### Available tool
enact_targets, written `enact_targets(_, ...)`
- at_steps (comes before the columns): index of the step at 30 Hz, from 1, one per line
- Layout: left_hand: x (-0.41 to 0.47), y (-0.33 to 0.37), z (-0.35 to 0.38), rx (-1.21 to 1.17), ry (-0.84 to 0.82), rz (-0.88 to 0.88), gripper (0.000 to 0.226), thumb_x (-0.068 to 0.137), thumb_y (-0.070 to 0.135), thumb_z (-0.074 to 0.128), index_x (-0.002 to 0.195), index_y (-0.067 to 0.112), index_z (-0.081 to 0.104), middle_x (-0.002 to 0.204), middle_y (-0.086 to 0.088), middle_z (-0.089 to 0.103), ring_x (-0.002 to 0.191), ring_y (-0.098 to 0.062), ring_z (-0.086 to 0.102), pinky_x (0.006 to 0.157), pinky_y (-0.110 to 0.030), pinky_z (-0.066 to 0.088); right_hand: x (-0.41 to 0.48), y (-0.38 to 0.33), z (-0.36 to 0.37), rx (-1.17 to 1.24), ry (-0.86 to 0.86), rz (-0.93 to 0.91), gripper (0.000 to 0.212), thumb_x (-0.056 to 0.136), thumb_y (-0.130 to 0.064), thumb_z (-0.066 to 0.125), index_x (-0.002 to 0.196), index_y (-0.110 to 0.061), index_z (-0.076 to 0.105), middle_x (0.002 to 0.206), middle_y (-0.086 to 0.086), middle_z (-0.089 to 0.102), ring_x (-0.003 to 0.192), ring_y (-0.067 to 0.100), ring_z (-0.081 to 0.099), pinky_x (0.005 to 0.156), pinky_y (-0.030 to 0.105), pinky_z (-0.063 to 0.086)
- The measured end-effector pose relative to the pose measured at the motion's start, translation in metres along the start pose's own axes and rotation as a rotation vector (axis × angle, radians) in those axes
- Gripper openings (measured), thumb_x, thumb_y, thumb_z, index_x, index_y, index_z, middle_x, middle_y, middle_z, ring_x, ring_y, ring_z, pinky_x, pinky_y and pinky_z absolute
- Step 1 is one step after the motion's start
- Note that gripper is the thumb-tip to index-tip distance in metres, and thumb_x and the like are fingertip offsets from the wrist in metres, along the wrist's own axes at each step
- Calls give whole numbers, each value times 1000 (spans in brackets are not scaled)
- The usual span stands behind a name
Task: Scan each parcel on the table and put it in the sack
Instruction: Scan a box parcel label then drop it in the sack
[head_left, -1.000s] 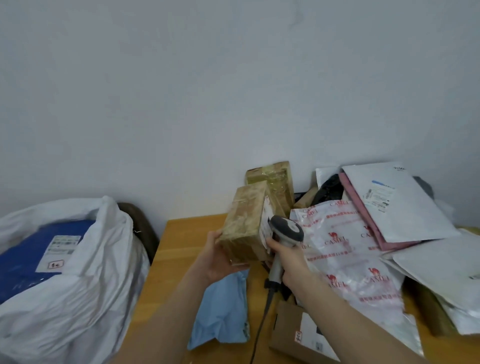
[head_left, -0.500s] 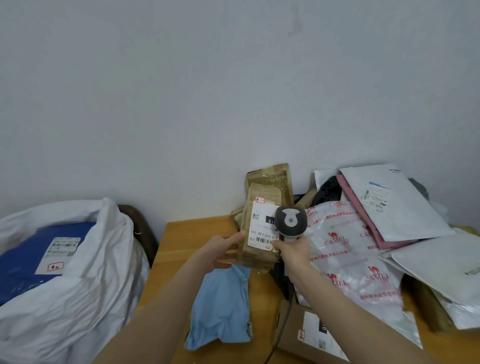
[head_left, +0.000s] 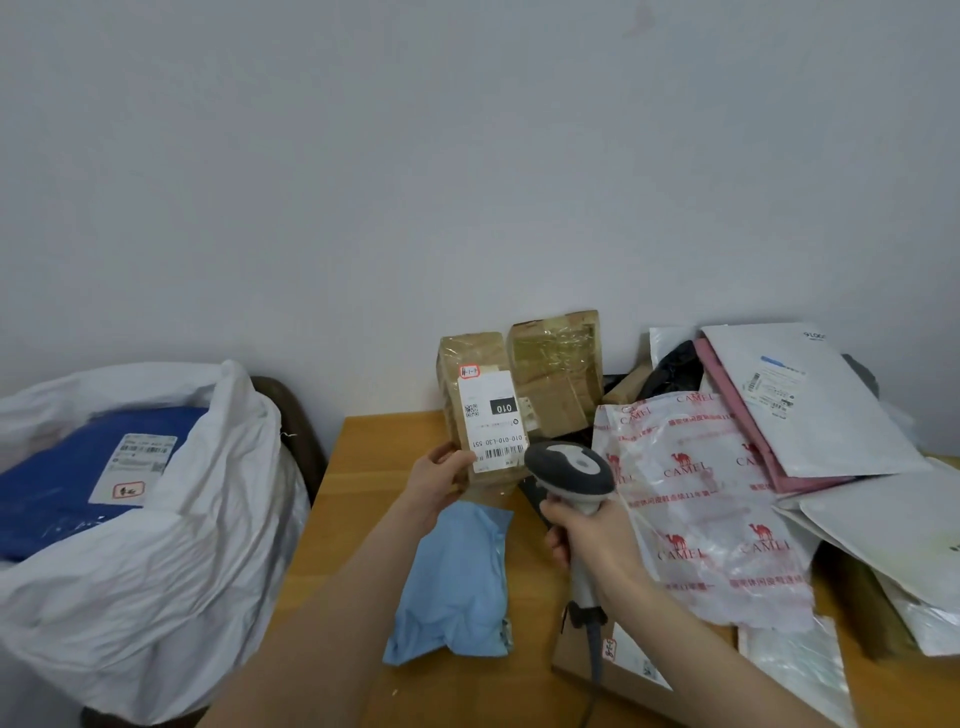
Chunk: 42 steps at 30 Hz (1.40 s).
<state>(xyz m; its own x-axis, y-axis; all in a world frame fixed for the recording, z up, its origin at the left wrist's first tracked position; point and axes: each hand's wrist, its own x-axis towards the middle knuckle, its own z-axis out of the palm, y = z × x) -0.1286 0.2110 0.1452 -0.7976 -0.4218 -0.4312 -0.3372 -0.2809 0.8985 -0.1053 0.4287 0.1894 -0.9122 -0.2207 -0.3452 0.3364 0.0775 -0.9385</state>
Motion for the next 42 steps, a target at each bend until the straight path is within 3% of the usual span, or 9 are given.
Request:
enact_targets(5,7,-4,-13,-43,28,28,51,86,10,65,135,10,49,115,-9,68,101,-24,65,77,-32,56,-16,3,14,-48,-29,40,16,83,-7,69,68,-6,65,46,3,60,39,10,53,41,21,43)
enact_targets(17,10,-9,-31,-60,65,45,43,87,10,65,128,16,51,100,0,70,86,-15,67,55,-19,54,-24,-2,25,-130,-42,55,24,81,-5,66,58,-8,60,47,3,57,41,13,49,43,23,41)
enact_targets(21,12,-8,-36,-37,77,52,44,88,12,64,129,16,51,98,2,70,87,-14,67,54,-18,53,-25,-2,31,-157,-62,54,25,80,-7,65,56,-8,59,47,4,56,42,15,48,44,23,40)
enact_targets(31,22,-5,-53,-6,85,51,54,89,13,63,139,13,45,116,-6,66,95,-16,64,66,-24,54,-24,-2,49,-152,-45,90,23,80,-5,65,58,-7,59,45,3,56,37,11,47,40,20,39)
enact_targets(36,27,-2,-61,5,75,51,52,89,13,63,138,14,46,101,3,68,85,-8,64,55,-18,54,-23,-1,60,-154,-40,87,22,80,-6,64,59,-7,60,47,4,56,38,12,47,42,22,39)
enact_targets(42,32,0,-72,36,72,56,49,88,16,64,135,16,49,98,6,68,85,-7,64,50,-16,52,-23,1,76,-134,-23,81,20,80,-5,66,61,-6,61,47,4,56,37,11,46,43,22,40)
